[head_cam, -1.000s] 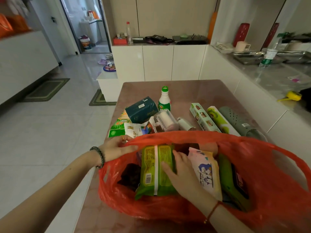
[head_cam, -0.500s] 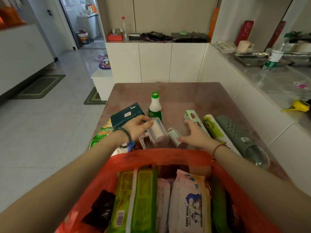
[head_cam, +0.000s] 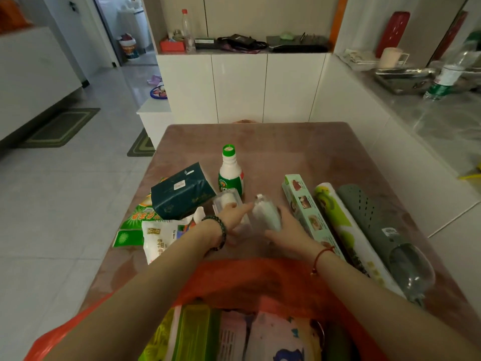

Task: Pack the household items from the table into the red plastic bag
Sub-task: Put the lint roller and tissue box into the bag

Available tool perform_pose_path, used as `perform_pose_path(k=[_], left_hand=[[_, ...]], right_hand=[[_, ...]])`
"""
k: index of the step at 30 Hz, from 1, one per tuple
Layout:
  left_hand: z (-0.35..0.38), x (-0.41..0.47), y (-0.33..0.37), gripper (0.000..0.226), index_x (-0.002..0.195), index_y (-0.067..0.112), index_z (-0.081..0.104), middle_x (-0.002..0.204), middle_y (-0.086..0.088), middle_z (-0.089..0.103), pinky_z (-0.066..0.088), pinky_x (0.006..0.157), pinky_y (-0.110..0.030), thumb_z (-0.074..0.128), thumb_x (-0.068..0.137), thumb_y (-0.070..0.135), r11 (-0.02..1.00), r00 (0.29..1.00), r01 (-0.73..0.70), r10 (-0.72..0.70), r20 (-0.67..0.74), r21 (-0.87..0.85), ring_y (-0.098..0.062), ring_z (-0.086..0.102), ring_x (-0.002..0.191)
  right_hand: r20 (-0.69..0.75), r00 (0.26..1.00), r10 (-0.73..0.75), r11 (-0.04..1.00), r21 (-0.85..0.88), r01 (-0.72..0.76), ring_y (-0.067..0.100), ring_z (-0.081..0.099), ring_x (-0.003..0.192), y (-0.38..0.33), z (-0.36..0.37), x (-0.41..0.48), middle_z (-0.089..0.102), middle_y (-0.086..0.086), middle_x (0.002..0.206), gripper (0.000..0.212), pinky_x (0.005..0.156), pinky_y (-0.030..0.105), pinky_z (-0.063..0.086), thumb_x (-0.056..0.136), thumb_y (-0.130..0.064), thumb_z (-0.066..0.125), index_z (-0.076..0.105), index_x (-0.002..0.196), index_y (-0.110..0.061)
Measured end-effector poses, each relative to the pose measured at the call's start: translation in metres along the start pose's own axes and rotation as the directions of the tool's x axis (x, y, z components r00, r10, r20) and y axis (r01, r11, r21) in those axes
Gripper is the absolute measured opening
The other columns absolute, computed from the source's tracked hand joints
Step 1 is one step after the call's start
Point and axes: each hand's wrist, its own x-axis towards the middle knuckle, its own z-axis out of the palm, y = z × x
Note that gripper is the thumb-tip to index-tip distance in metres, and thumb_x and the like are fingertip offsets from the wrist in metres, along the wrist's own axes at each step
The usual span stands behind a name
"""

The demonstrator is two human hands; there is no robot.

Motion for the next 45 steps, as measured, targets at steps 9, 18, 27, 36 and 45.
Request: perform_pose_path(k=[9, 18, 27, 36, 45], left_hand=[[0.022, -0.094, 0.026, 0.039, 0.112, 0.036, 0.036, 0.117, 0.005, 0.054, 0.051, 0.092, -0.031, 0.056, 0.081, 0.049, 0.86, 0.881, -0.454, 0.472, 0.026, -0.233, -0.008, 0.056, 0.102], [0.005, -0.142, -0.04, 0.103, 0.146, 0.027, -0.005, 0.149, -0.002, 0.034, 0.027, 0.111, -0.033, 0.062, 0.073, 0.053, 0.129, 0.739, -0.572, 0.509, 0.441, 0.81, -0.02, 0.036, 0.135], [-0.004, -0.15, -0.041, 0.02, 0.091, 0.014, 0.061, 0.081, -0.002, 0.062, 0.046, 0.073, -0.025, 0.048, 0.092, 0.029, 0.51, 0.676, -0.612, 0.734, 0.064, 0.604, -0.017, 0.057, 0.076], [-0.006, -0.156, -0.062, 0.018, 0.101, 0.017, 0.065, 0.097, 0.007, 0.066, 0.042, 0.077, -0.006, 0.052, 0.09, 0.022, 0.302, 0.605, -0.783, 0.575, 0.551, 0.544, -0.005, 0.059, 0.088], [-0.049, -0.145, -0.053, 0.019, 0.092, 0.026, 0.064, 0.079, 0.013, 0.061, 0.048, 0.074, -0.011, 0.045, 0.092, 0.031, 0.432, 0.64, -0.753, 0.653, 0.405, 0.496, 0.006, 0.059, 0.071]], right_hand=[[-0.134, 0.937, -0.322, 0.916, 0.207, 0.344, -0.009, 0.06, 0.082, -0.053, -0.037, -0.12, 0.054, -0.018, 0.103, 0.056, 0.063, 0.011, 0.05, 0.079, -0.017, 0.068, 0.036, 0.121, -0.036], [-0.353, 0.849, -0.393, 0.884, 0.111, 0.455, -0.014, 0.046, 0.114, -0.013, -0.022, -0.237, 0.041, -0.035, 0.132, 0.076, 0.082, 0.002, 0.042, 0.07, -0.045, 0.071, 0.027, 0.129, -0.062], [-0.432, 0.844, -0.318, 0.736, -0.674, -0.068, 0.026, 0.062, 0.077, 0.031, 0.051, -0.253, 0.065, 0.006, 0.1, 0.082, 0.055, 0.032, 0.05, 0.054, -0.034, 0.082, 0.046, 0.128, -0.035], [-0.381, 0.924, 0.0, 0.747, -0.614, -0.254, 0.041, 0.007, 0.142, 0.02, 0.061, -0.225, 0.014, 0.018, 0.154, 0.066, 0.114, 0.055, 0.016, 0.088, -0.021, 0.047, 0.016, 0.146, -0.016], [-0.133, 0.956, -0.262, 0.944, -0.241, 0.225, -0.002, 0.059, 0.096, -0.058, -0.017, -0.234, 0.063, -0.017, 0.104, 0.025, 0.085, 0.019, 0.049, 0.09, -0.027, 0.052, 0.061, 0.114, -0.03]])
